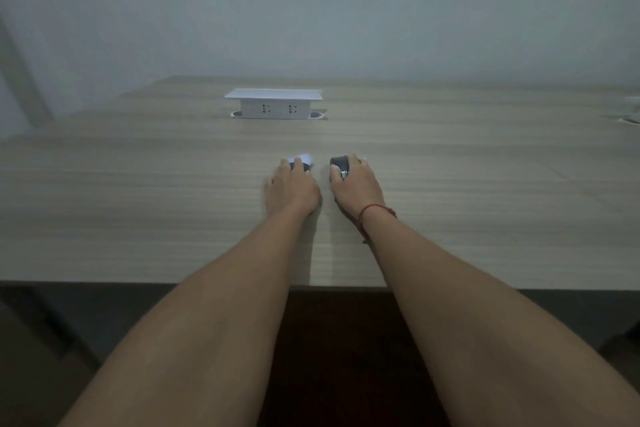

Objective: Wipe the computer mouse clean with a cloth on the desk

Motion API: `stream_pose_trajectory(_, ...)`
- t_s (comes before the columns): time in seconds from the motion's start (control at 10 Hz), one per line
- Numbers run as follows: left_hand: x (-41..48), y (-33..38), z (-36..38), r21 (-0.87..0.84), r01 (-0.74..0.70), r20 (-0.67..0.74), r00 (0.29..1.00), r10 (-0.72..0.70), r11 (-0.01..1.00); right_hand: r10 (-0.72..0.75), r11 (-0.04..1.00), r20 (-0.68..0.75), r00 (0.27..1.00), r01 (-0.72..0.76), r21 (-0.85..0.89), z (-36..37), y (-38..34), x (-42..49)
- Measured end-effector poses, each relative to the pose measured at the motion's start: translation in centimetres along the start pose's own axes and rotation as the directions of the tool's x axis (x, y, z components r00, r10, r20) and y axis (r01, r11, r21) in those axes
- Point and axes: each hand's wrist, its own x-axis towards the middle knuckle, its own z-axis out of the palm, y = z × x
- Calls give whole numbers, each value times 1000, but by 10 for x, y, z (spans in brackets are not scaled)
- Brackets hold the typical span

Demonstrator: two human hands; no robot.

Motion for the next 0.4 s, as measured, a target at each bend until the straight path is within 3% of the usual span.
stream_pose_trajectory(0.2,-11,4,-10,-108,31,24,999,-28,994,60,998,27,998,-60,0,-5,-4,-5)
stream_pose_trajectory(0.4,-49,0,-22,-105,55,61,997,-49,993,56,986,53,997,-47,-163,-23,-2,-52)
